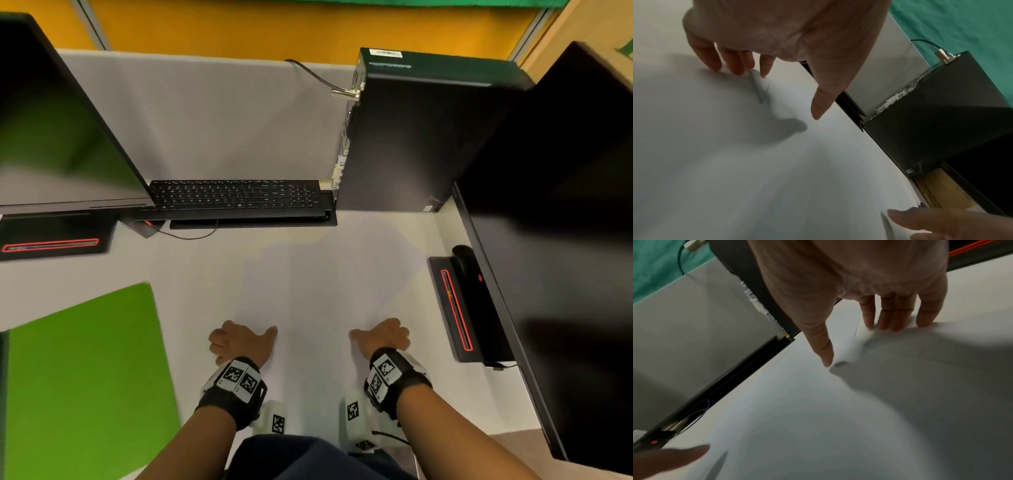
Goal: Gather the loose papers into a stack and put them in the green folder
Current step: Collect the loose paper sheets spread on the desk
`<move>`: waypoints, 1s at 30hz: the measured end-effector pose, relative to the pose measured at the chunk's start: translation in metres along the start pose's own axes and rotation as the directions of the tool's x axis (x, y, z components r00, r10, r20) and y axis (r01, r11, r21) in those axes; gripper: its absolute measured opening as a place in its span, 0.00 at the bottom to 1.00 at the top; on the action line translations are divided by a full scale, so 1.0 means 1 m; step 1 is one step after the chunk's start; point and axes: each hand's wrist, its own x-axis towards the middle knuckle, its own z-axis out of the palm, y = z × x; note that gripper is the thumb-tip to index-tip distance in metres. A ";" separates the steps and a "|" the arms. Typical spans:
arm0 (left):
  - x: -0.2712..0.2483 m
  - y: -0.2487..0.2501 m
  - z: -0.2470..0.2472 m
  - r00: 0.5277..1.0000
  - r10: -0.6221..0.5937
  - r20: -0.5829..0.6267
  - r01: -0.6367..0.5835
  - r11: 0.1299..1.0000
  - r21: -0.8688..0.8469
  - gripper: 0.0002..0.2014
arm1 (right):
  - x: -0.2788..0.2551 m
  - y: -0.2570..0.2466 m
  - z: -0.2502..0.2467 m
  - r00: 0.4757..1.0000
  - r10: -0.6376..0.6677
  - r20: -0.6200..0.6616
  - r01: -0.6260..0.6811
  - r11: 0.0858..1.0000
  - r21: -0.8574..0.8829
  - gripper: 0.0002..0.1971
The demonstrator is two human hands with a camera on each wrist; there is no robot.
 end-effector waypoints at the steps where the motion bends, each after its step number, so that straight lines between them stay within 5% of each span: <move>1: 0.000 0.001 0.002 1.000 0.012 0.017 -0.012 1.000 0.008 0.48 | -0.004 0.000 0.003 1.000 -0.014 0.011 0.014 1.000 -0.012 0.44; 6: 0.006 -0.001 0.000 0.999 0.031 0.024 -0.031 1.000 -0.005 0.49 | -0.009 -0.001 0.010 0.995 -0.040 0.093 0.028 0.991 0.132 0.47; 11: 0.021 0.002 -0.018 0.994 0.057 -0.098 -0.063 0.996 -0.067 0.52 | 0.014 -0.020 -0.021 0.997 0.074 -0.029 -0.056 0.914 0.402 0.42; 13: 0.029 0.013 -0.022 0.986 0.142 -0.085 -0.139 0.990 0.035 0.48 | 0.031 -0.031 -0.038 0.998 0.062 -0.017 -0.048 0.893 0.448 0.37; 15: 0.035 0.022 -0.021 0.980 0.197 -0.025 -0.191 0.969 0.156 0.46 | 0.039 -0.042 -0.051 0.999 -0.028 0.021 0.016 0.907 0.421 0.29; 18: 0.037 0.029 -0.018 0.979 0.203 0.029 -0.204 0.945 0.256 0.47 | 0.041 -0.051 -0.061 0.985 -0.162 0.052 0.159 0.986 0.057 0.20; 22: 0.036 0.029 -0.013 0.966 0.256 0.029 -0.249 0.897 0.364 0.52 | 0.039 -0.060 -0.049 0.965 -0.263 0.010 0.247 0.890 -0.383 0.23; 26: 0.034 0.037 -0.008 0.974 0.221 0.043 -0.220 0.894 0.391 0.52 | 0.043 -0.071 -0.035 0.989 -0.149 -0.016 0.128 0.896 -0.426 0.29; 30: 0.034 0.040 -0.002 0.980 0.176 0.092 -0.198 0.899 0.390 0.50 | 0.047 -0.080 -0.031 0.984 -0.177 0.031 0.176 0.906 -0.384 0.30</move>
